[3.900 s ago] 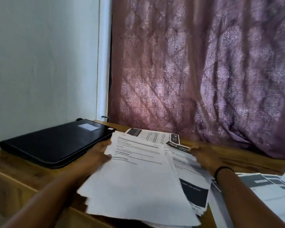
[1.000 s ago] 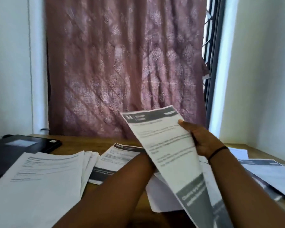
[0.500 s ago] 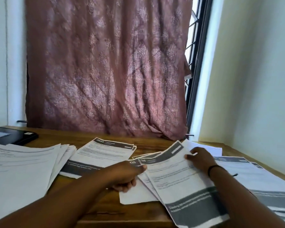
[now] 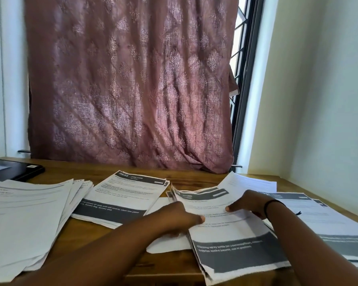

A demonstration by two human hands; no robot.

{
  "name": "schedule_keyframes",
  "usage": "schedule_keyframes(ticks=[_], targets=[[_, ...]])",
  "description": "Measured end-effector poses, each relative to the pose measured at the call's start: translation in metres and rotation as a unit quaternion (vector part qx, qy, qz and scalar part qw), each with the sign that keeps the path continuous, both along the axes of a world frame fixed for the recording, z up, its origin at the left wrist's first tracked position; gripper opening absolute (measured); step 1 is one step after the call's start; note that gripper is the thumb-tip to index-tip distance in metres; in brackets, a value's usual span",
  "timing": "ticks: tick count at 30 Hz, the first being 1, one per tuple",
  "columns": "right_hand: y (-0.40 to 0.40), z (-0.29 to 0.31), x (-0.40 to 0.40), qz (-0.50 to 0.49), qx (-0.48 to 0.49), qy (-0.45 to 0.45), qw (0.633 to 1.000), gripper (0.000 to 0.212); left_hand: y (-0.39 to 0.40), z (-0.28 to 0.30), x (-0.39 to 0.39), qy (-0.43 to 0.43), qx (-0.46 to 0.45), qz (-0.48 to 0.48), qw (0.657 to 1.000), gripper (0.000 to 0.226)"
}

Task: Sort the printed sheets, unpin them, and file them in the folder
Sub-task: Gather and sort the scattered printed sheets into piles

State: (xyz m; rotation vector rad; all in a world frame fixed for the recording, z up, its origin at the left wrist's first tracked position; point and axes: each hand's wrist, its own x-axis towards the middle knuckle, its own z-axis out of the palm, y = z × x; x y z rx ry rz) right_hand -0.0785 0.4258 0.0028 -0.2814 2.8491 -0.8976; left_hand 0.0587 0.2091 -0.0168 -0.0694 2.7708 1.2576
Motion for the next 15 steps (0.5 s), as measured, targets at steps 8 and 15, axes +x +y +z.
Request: schedule_keyframes(ticks=[8,15], targets=[[-0.015,0.002,0.024,-0.026,0.108,0.016,0.994,0.055,0.004,-0.001,-0.011,-0.038,0.305,0.1,0.946,0.04],[-0.03,0.011,0.033,-0.002,0.118,0.023,0.993,0.052,0.001,-0.006,-0.008,-0.046,0.332,0.098,0.937,0.037]])
